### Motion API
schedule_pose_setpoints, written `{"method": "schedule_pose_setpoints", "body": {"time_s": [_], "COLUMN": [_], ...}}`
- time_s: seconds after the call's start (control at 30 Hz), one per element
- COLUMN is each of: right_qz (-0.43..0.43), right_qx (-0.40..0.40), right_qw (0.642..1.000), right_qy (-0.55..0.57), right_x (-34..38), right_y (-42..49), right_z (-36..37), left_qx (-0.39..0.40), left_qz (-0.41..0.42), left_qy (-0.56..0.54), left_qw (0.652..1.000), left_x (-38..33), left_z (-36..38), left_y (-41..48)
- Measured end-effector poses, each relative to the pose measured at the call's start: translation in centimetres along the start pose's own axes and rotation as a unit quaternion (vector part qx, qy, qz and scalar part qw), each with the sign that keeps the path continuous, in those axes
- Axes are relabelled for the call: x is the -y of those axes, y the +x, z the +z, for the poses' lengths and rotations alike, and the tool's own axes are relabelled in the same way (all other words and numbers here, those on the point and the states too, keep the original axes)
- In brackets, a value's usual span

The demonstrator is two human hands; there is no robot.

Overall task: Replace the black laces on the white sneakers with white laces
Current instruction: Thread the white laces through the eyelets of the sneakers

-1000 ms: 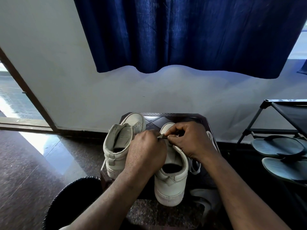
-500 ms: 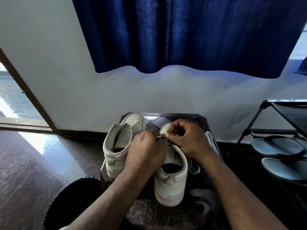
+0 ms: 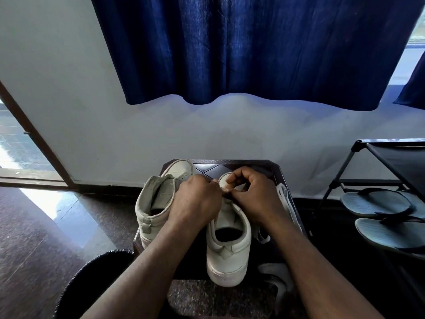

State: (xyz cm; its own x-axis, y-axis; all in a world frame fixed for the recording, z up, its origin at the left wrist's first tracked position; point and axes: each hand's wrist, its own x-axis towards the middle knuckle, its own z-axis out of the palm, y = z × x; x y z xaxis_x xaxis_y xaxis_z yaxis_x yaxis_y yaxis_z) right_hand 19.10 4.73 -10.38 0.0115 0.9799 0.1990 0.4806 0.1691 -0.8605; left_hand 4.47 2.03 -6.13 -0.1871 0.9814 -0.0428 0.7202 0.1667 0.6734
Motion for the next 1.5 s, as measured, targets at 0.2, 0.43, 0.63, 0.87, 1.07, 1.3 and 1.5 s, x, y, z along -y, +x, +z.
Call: {"method": "schedule_pose_setpoints", "body": {"time_s": [0.2, 0.43, 0.63, 0.87, 1.07, 1.3, 1.5], "right_qz": [0.007, 0.018, 0.041, 0.049, 0.027, -0.042, -0.038], "right_qx": [0.005, -0.001, -0.018, 0.060, 0.036, 0.001, -0.047], "right_qw": [1.000, 1.000, 0.997, 0.994, 0.997, 0.999, 0.998], "right_qy": [0.016, 0.025, 0.067, 0.077, 0.064, 0.017, 0.001], "right_x": [-0.3, -0.6, -0.6, 0.9, 1.5, 1.1, 0.9], "right_y": [-0.2, -0.3, -1.0, -2.9, -4.6, -5.0, -4.9], "right_z": [-0.2, -0.1, -0.2, -3.1, -2.8, -1.1, -0.5], "left_qx": [0.034, 0.097, 0.088, -0.176, -0.127, 0.020, 0.012], "left_qz": [0.048, 0.073, 0.158, 0.130, 0.178, 0.255, 0.241], "left_qy": [0.163, 0.268, 0.306, 0.130, 0.171, 0.328, 0.365], "left_qw": [0.985, 0.956, 0.935, 0.967, 0.961, 0.909, 0.899], "left_x": [-1.1, -2.5, -2.5, -2.1, 0.0, 0.5, 0.1], "left_z": [-0.9, -2.2, -1.7, -6.9, -4.4, -3.2, -2.7], "left_y": [2.4, 4.7, 3.2, 3.5, 3.4, 3.3, 3.0]}}
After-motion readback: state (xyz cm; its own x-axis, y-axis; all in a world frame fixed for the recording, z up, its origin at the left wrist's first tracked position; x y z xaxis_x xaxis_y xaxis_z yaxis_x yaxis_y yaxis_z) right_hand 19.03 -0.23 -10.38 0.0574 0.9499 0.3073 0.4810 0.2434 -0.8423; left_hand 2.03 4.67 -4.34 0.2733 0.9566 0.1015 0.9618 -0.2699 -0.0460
